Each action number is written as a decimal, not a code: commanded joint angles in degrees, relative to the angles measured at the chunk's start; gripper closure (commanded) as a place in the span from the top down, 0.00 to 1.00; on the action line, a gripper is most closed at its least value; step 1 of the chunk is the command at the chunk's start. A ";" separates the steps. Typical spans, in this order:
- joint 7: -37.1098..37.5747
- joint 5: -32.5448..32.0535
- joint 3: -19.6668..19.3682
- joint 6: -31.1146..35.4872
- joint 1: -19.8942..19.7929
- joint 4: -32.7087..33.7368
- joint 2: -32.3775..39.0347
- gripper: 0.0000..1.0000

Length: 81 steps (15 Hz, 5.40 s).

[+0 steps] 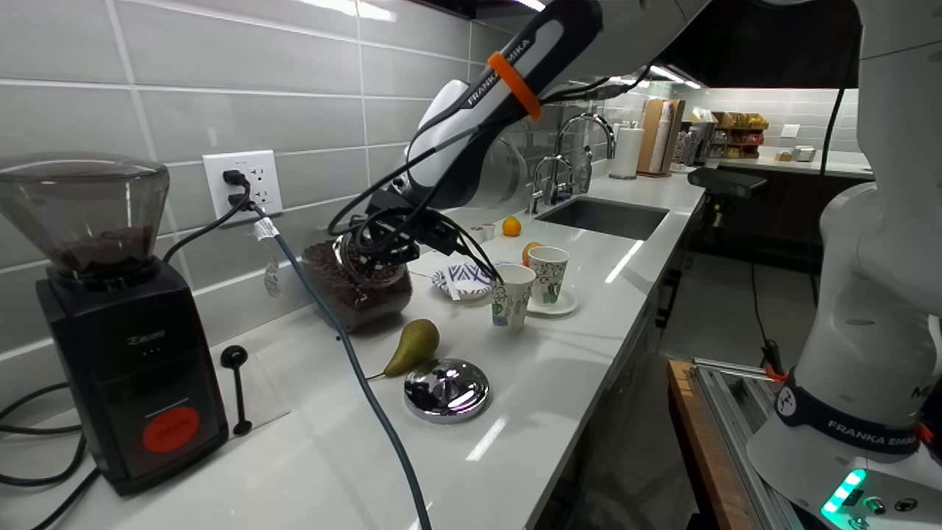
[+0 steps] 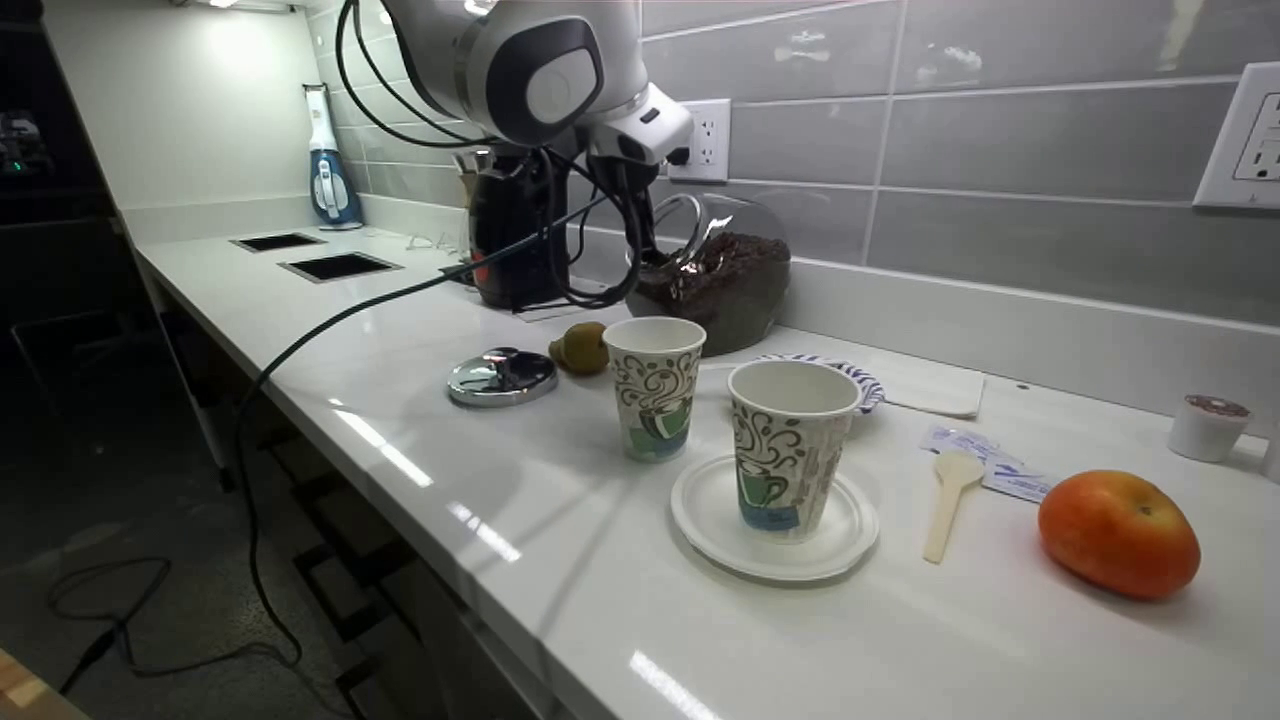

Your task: Lift and drop the spoon in the container

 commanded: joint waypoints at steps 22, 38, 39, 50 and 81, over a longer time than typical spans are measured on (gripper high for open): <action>-32.74 37.77 31.34 -5.14 -30.92 2.79 -0.39 0.01; -58.47 65.15 36.23 -22.93 -44.05 -3.44 -6.05 0.01; -59.74 66.48 36.21 -23.89 -44.30 -3.94 -6.71 0.01; -54.55 74.66 4.42 -26.85 -11.85 -8.01 -14.50 0.01; -78.75 112.34 2.69 -13.29 -5.27 -7.39 -15.19 0.01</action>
